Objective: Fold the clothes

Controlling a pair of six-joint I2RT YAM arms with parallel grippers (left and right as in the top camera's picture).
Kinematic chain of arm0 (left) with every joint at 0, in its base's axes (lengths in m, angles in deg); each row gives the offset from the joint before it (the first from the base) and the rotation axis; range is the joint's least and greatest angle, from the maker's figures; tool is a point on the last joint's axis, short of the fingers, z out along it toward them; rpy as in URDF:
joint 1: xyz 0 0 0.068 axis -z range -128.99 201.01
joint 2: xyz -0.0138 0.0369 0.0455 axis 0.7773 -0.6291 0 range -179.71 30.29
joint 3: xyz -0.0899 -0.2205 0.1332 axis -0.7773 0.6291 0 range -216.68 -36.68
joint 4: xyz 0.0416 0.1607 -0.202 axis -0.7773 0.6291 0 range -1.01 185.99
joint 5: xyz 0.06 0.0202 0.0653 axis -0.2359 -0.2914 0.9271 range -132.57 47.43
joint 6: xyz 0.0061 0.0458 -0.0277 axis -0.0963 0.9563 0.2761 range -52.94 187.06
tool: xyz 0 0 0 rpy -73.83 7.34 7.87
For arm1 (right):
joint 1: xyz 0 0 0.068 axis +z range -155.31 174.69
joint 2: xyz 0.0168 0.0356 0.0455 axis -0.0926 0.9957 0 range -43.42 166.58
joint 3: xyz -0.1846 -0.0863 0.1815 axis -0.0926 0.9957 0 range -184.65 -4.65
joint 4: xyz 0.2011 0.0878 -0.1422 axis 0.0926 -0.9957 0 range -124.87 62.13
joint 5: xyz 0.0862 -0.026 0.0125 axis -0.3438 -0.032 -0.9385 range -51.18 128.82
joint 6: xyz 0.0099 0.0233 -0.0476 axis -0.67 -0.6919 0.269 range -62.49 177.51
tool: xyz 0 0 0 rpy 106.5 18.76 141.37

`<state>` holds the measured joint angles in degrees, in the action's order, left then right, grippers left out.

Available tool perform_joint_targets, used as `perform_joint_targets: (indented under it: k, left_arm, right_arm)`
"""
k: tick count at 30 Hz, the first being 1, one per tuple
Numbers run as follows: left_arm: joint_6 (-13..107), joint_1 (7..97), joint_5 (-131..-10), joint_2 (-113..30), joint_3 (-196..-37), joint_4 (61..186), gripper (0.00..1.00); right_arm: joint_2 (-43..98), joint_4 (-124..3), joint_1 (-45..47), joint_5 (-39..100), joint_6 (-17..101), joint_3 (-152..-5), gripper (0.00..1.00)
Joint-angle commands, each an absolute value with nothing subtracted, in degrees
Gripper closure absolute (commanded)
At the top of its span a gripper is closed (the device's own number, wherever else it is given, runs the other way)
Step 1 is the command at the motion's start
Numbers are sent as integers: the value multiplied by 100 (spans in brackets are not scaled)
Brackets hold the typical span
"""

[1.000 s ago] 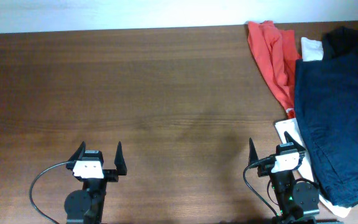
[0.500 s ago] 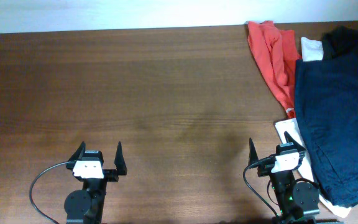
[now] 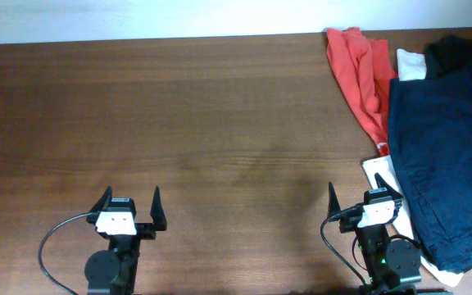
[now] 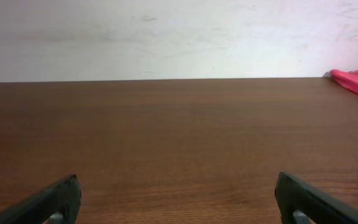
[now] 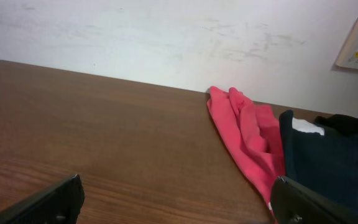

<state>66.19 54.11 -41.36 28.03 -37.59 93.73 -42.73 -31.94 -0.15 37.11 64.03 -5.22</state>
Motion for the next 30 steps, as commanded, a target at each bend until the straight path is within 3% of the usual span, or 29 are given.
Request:
perform_joint_targets:
  k: [1,8,14,18,30]
  left_arm:
    - [6733,5422,-3976,2788,-3719,9357,1]
    - [6735,5422,-3838,2788,-3719,9322,1]
    - [6685,5422,-4024,2788,-3765,8756,1]
    - [6342,5422,-4133,2405,-4417,9314,1]
    - [6344,5422,-4481,-2523,-8152,11045,1]
  right_arm:
    - [-4317,-3234,-56,3739,6436,-496,1]
    - [-4273,-3234,-52,3717,6425,-496,1]
    - [-4271,-3337,-52,3916,5586,-734,1]
    - [-4111,-4005,-52,4259,5293,-1384,1]
    - [-206,-7006,-54,4661,5293,-5484,1]
